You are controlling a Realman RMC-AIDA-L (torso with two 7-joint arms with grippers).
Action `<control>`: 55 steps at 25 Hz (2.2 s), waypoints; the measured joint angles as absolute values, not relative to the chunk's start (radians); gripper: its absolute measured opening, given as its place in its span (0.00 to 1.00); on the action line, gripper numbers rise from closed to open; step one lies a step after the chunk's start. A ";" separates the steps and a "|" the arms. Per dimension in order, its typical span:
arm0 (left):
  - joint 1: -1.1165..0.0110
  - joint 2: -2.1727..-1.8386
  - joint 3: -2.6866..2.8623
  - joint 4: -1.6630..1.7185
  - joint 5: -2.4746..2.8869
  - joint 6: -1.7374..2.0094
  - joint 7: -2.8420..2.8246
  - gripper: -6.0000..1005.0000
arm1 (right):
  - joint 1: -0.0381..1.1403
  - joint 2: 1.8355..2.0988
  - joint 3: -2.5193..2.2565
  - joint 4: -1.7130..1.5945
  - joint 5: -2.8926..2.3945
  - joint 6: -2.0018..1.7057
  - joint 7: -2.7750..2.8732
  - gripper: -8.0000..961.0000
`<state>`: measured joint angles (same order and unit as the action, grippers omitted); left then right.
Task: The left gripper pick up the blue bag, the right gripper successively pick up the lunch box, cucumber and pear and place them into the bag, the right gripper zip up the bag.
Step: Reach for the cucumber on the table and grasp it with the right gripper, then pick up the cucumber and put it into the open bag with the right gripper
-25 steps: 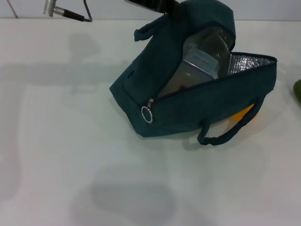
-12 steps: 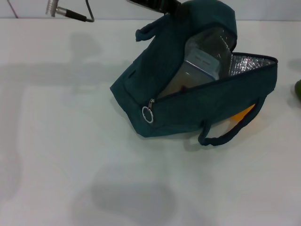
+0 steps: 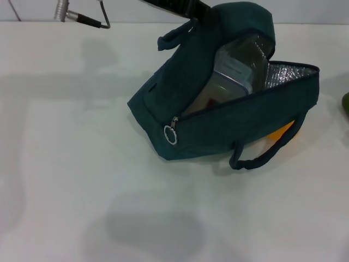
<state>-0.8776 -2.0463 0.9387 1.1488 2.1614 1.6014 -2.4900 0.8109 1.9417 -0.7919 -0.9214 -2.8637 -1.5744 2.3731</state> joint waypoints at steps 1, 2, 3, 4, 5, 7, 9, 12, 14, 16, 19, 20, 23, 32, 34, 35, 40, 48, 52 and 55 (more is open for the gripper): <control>-0.878 -2.046 0.939 1.148 2.161 1.601 -2.490 0.05 | 0.814 1.946 -0.792 -0.923 -2.879 -1.572 2.374 0.91; -0.878 -2.045 0.938 1.148 2.161 1.601 -2.489 0.05 | 0.817 1.951 -0.793 -0.926 -2.892 -1.569 2.374 0.91; -0.878 -2.044 0.938 1.148 2.161 1.601 -2.488 0.05 | 0.818 1.954 -0.793 -0.929 -2.899 -1.568 2.375 0.91; -0.878 -2.044 0.937 1.148 2.161 1.601 -2.487 0.05 | 0.819 1.955 -0.793 -0.929 -2.904 -1.566 2.375 0.91; -0.877 -2.044 0.936 1.148 2.161 1.601 -2.486 0.05 | 0.819 1.956 -0.794 -0.929 -2.908 -1.562 2.375 0.91; -0.877 -2.044 0.935 1.148 2.161 1.601 -2.485 0.05 | 0.819 1.957 -0.798 -0.924 -2.912 -1.551 2.375 0.91; -0.875 -2.043 0.934 1.148 2.161 1.601 -2.485 0.05 | 0.819 1.959 -0.807 -0.921 -2.915 -1.537 2.375 0.91; -0.874 -2.042 0.934 1.148 2.161 1.601 -2.484 0.05 | 0.819 1.963 -0.816 -0.920 -2.924 -1.523 2.376 0.91; -0.873 -2.041 0.934 1.149 2.161 1.601 -2.484 0.05 | 0.816 1.969 -0.817 -0.919 -2.932 -1.517 2.376 0.91; -0.870 -2.041 0.934 1.149 2.161 1.601 -2.484 0.05 | 0.814 1.974 -0.817 -0.918 -2.936 -1.513 2.376 0.91; -0.868 -2.041 0.934 1.149 2.161 1.601 -2.484 0.05 | 0.810 1.977 -0.818 -0.911 -2.938 -1.506 2.375 0.91; -0.868 -2.041 0.934 1.149 2.161 1.601 -2.484 0.05 | 0.810 1.977 -0.818 -0.906 -2.938 -1.504 2.375 0.91; -0.867 -2.042 0.934 1.149 2.161 1.602 -2.484 0.05 | 0.807 1.977 -0.818 -0.891 -2.939 -1.497 2.375 0.88; -0.867 -2.045 0.934 1.149 2.160 1.606 -2.484 0.05 | 0.799 1.977 -0.818 -0.896 -2.939 -1.510 2.373 0.76; -0.867 -2.045 0.934 1.149 2.160 1.607 -2.484 0.05 | 0.798 1.977 -0.817 -0.907 -2.939 -1.513 2.373 0.74; -0.867 -2.045 0.934 1.149 2.160 1.607 -2.484 0.05 | 0.797 1.977 -0.817 -0.910 -2.939 -1.514 2.373 0.72; -0.867 -2.044 0.934 1.149 2.160 1.606 -2.484 0.05 | 0.795 1.971 -0.817 -0.910 -2.939 -1.507 2.372 0.63; -0.859 -2.042 0.936 1.149 2.151 1.607 -2.484 0.05 | 0.691 1.948 -0.787 -1.077 -2.735 -1.504 2.336 0.62; -0.854 -2.047 0.936 1.151 2.147 1.608 -2.481 0.05 | 0.608 1.921 -0.763 -1.135 -2.439 -1.506 2.250 0.62; -0.853 -2.051 0.939 1.155 2.134 1.608 -2.479 0.05 | 0.543 1.904 -0.747 -1.124 -2.156 -1.514 2.133 0.62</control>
<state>-0.8530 -2.0505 0.9390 1.1548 2.1341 1.6083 -2.4790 0.5428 1.9039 -0.7467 -1.1243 -2.1558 -1.5139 2.1326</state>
